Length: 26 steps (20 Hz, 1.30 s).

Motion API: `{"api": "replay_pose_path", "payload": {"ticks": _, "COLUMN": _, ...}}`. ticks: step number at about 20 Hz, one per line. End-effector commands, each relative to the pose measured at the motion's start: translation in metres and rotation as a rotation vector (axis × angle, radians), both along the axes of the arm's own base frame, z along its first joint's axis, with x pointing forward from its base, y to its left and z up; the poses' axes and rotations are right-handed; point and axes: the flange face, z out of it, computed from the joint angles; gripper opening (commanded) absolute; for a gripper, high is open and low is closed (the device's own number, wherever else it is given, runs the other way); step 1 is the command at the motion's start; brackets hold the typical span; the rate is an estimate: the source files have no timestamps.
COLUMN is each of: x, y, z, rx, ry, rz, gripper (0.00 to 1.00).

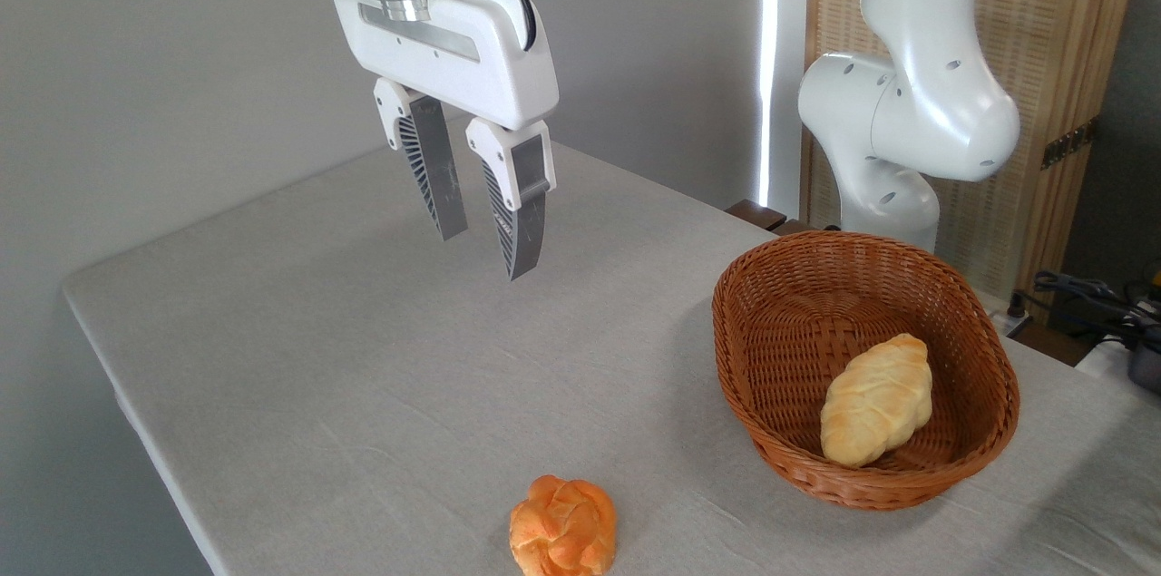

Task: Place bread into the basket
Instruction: 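Lower the open gripper down onto the orange bread roll, then close the gripper around the orange bread roll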

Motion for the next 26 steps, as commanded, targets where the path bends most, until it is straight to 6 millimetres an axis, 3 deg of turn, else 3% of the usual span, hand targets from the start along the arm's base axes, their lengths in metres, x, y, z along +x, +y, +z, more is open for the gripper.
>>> {"api": "replay_pose_path", "payload": {"ticks": 1, "x": 0.007, "y": 0.016, "z": -0.006, "rx": -0.002, "ry": -0.036, "rz": 0.019, "gripper": 1.0}}
{"api": "replay_pose_path", "payload": {"ticks": 6, "x": 0.003, "y": 0.033, "z": -0.047, "rx": 0.002, "ry": -0.106, "rz": 0.048, "gripper": 1.0}}
{"api": "replay_pose_path", "payload": {"ticks": 10, "x": -0.015, "y": 0.067, "z": -0.081, "rx": -0.004, "ry": -0.132, "rz": 0.11, "gripper": 1.0}}
{"api": "replay_pose_path", "payload": {"ticks": 14, "x": -0.018, "y": 0.088, "z": -0.109, "rx": 0.001, "ry": -0.082, "rz": 0.146, "gripper": 1.0}}
{"api": "replay_pose_path", "payload": {"ticks": 17, "x": 0.0, "y": 0.093, "z": -0.155, "rx": 0.013, "ry": -0.049, "rz": 0.155, "gripper": 1.0}}
{"api": "replay_pose_path", "payload": {"ticks": 21, "x": 0.017, "y": 0.092, "z": -0.189, "rx": 0.026, "ry": -0.056, "rz": 0.151, "gripper": 1.0}}
{"api": "replay_pose_path", "payload": {"ticks": 23, "x": 0.023, "y": 0.094, "z": -0.198, "rx": 0.031, "ry": -0.072, "rz": 0.154, "gripper": 1.0}}
{"api": "replay_pose_path", "payload": {"ticks": 26, "x": 0.025, "y": 0.096, "z": -0.197, "rx": 0.033, "ry": -0.093, "rz": 0.159, "gripper": 1.0}}
